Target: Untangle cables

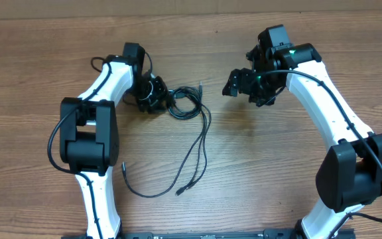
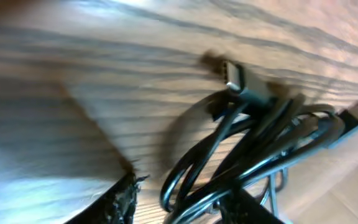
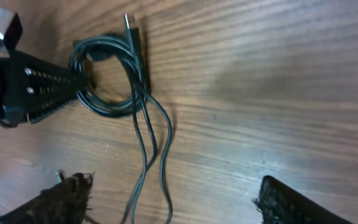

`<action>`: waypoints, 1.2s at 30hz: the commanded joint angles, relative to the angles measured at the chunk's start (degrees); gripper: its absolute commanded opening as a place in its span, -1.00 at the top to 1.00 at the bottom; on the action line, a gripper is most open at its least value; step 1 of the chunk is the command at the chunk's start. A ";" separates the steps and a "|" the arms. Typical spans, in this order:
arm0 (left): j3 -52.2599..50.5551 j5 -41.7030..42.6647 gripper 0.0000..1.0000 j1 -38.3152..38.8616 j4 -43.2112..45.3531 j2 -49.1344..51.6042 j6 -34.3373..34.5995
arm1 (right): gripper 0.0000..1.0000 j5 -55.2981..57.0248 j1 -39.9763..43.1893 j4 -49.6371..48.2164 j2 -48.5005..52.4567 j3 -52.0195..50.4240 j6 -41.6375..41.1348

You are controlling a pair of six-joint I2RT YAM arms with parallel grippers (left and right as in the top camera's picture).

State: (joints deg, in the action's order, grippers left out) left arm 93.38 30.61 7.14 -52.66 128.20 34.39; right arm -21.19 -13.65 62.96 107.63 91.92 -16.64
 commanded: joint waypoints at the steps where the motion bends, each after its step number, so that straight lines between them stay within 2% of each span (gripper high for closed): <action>1: -0.28 -11.26 0.07 0.85 -0.46 0.68 -0.17 | -0.75 -0.35 -0.26 -1.22 -1.49 1.05 -0.07; 5: -0.26 -10.88 0.22 0.90 0.61 0.68 -3.34 | -0.82 -0.33 -0.26 -2.32 -1.49 1.05 -0.07; 10: -0.28 -11.58 0.25 1.40 0.87 0.68 -7.13 | -0.89 -0.35 -0.26 -4.00 -1.49 1.05 -0.07; 13: -0.28 -11.98 0.55 2.27 1.88 0.68 -7.82 | -0.91 -0.35 -0.26 -5.31 -1.20 0.76 -0.07; 15: -0.28 -12.26 0.60 3.04 2.82 0.68 -7.82 | -1.00 -0.35 -0.26 -6.67 -1.14 -0.55 0.02; 18: -0.28 -14.05 0.67 4.28 4.85 0.70 -7.80 | -0.99 -0.63 -0.50 -9.99 -1.11 -3.76 2.64; 20: -0.28 -15.87 0.92 5.09 5.73 0.70 -7.80 | -1.00 -1.57 -0.98 -12.28 -1.11 -6.54 4.92; 26: 0.04 -14.36 0.92 5.70 5.66 0.39 -9.29 | -1.00 -2.08 -2.45 -18.34 -1.11 -13.18 5.20; 28: 0.92 -9.79 0.92 5.20 5.35 -0.59 -15.08 | -1.00 -2.05 -2.73 -21.46 -1.11 -14.45 5.70; 31: 1.33 -5.01 0.92 4.94 5.35 -2.60 -19.52 | -1.00 -2.05 -2.75 -25.77 -1.09 -15.21 7.78; 36: 1.33 -5.07 0.91 4.92 4.96 -6.51 -19.85 | -1.00 -5.31 -2.82 -28.76 -1.09 -15.47 7.78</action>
State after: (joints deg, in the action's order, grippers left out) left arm 94.08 22.92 12.01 -47.33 127.07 18.09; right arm -23.40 -16.27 34.65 107.63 76.99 -10.13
